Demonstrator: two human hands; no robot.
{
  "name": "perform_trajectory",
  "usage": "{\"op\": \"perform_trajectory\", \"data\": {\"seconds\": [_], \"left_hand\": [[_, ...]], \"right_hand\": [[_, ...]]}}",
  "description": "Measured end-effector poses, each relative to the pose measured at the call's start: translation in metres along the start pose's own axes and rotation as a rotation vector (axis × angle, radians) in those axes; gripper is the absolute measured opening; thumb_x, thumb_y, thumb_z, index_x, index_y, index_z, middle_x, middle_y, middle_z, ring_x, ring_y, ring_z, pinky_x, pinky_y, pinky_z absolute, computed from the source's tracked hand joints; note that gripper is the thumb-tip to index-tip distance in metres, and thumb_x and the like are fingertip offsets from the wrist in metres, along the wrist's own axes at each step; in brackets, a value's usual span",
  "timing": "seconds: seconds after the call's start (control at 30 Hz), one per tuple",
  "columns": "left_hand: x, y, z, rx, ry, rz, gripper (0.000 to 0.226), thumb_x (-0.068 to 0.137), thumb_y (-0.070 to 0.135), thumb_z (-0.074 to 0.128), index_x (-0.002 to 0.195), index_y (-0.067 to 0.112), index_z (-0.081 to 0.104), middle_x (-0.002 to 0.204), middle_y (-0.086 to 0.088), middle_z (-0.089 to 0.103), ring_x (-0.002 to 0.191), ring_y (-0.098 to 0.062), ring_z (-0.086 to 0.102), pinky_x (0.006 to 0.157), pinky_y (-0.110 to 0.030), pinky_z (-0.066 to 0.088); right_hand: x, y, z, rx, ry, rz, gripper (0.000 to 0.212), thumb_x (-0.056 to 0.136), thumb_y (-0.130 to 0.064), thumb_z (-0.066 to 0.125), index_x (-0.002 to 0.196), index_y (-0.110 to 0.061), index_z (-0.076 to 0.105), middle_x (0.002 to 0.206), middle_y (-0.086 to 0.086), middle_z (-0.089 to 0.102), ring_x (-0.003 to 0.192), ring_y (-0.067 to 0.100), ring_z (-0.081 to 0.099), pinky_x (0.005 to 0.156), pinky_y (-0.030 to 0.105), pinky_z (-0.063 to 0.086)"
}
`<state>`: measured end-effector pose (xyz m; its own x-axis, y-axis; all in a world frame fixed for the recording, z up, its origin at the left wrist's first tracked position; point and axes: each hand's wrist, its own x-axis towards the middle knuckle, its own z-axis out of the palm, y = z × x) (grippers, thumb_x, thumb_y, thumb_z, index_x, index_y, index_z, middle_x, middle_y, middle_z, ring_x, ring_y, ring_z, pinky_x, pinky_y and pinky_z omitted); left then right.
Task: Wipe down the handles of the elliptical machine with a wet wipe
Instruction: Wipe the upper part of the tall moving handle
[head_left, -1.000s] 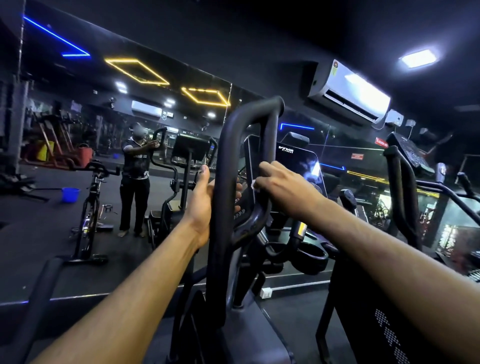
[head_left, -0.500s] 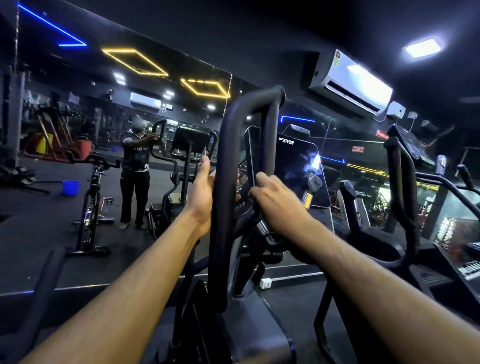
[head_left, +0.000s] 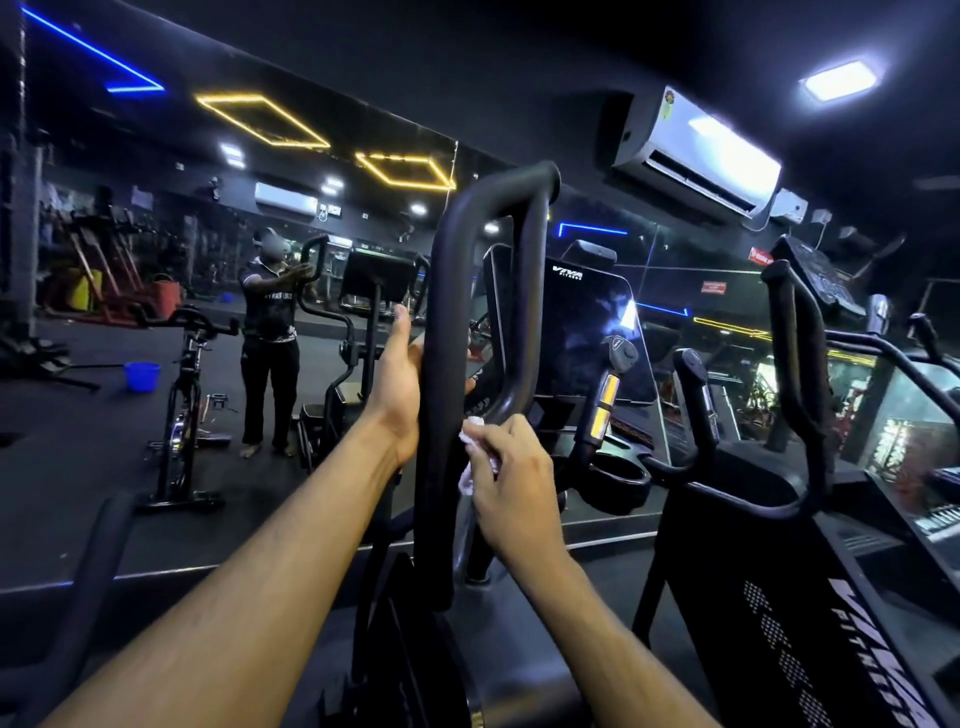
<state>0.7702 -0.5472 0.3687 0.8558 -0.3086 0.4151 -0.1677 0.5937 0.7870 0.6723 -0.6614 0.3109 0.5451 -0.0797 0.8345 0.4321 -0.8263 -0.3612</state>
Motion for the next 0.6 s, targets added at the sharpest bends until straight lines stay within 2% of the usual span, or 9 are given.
{"op": "perform_trajectory", "data": {"seconds": [0.07, 0.17, 0.23, 0.3, 0.37, 0.47, 0.6], "left_hand": [[0.002, -0.002, -0.001, -0.004, 0.01, 0.005, 0.084, 0.098, 0.08, 0.026, 0.104, 0.016, 0.08, 0.109, -0.012, 0.071, 0.098, -0.023, 0.066, 0.099, -0.053, 0.047], [0.004, -0.003, -0.001, -0.021, 0.012, 0.003, 0.083, 0.1, 0.078, 0.023, 0.097, 0.021, 0.084, 0.108, -0.01, 0.071, 0.093, -0.019, 0.069, 0.102, -0.054, 0.047], [0.004, -0.005, -0.001, -0.033, 0.005, 0.003, 0.083, 0.1, 0.078, 0.023, 0.096, 0.022, 0.084, 0.109, -0.011, 0.069, 0.092, -0.019, 0.067, 0.102, -0.055, 0.046], [0.004, -0.006, -0.001, -0.051, 0.005, 0.003, 0.082, 0.099, 0.078, 0.024, 0.094, 0.022, 0.084, 0.109, -0.013, 0.066, 0.092, -0.02, 0.065, 0.098, -0.054, 0.044], [0.004, -0.007, -0.002, -0.056, 0.005, 0.002, 0.081, 0.099, 0.078, 0.025, 0.093, 0.023, 0.084, 0.109, -0.014, 0.065, 0.094, -0.022, 0.063, 0.097, -0.053, 0.043], [0.004, -0.008, -0.003, -0.06, -0.004, 0.005, 0.081, 0.099, 0.077, 0.026, 0.094, 0.021, 0.084, 0.109, -0.015, 0.064, 0.094, -0.022, 0.063, 0.097, -0.053, 0.043], [0.0, -0.007, -0.004, -0.045, -0.012, 0.0, 0.081, 0.101, 0.076, 0.023, 0.102, 0.018, 0.081, 0.107, -0.011, 0.071, 0.093, -0.019, 0.069, 0.103, -0.057, 0.048]], "right_hand": [[-0.006, 0.005, -0.011, 0.18, -0.076, 0.066, 0.021, 0.093, -0.006, 0.07, 0.109, -0.017, 0.076, 0.097, -0.003, 0.069, 0.086, 0.006, 0.065, 0.08, 0.01, 0.045], [0.002, 0.014, -0.035, 0.256, -0.087, 0.139, 0.024, 0.087, -0.003, 0.075, 0.102, -0.021, 0.076, 0.091, -0.005, 0.074, 0.083, 0.01, 0.068, 0.077, 0.018, 0.051], [0.02, 0.019, -0.049, 0.148, 0.031, 0.105, 0.025, 0.088, -0.005, 0.073, 0.107, -0.022, 0.074, 0.092, -0.007, 0.071, 0.083, 0.007, 0.067, 0.077, 0.017, 0.051], [0.043, 0.021, -0.057, -0.095, 0.102, -0.065, 0.026, 0.092, -0.007, 0.068, 0.115, -0.018, 0.073, 0.096, -0.005, 0.064, 0.085, 0.009, 0.061, 0.079, 0.014, 0.045], [0.064, 0.026, -0.053, -0.317, 0.036, -0.224, 0.024, 0.093, -0.006, 0.064, 0.116, -0.011, 0.072, 0.097, 0.003, 0.057, 0.088, 0.019, 0.056, 0.081, 0.019, 0.042], [0.071, 0.03, -0.034, -0.522, -0.101, -0.262, 0.018, 0.091, -0.001, 0.065, 0.105, -0.009, 0.072, 0.101, 0.007, 0.051, 0.088, 0.023, 0.052, 0.076, 0.033, 0.055], [0.052, 0.023, -0.023, -0.488, -0.17, -0.217, 0.013, 0.095, -0.003, 0.059, 0.1, -0.004, 0.07, 0.101, 0.009, 0.053, 0.086, 0.026, 0.052, 0.083, 0.038, 0.053]]}}
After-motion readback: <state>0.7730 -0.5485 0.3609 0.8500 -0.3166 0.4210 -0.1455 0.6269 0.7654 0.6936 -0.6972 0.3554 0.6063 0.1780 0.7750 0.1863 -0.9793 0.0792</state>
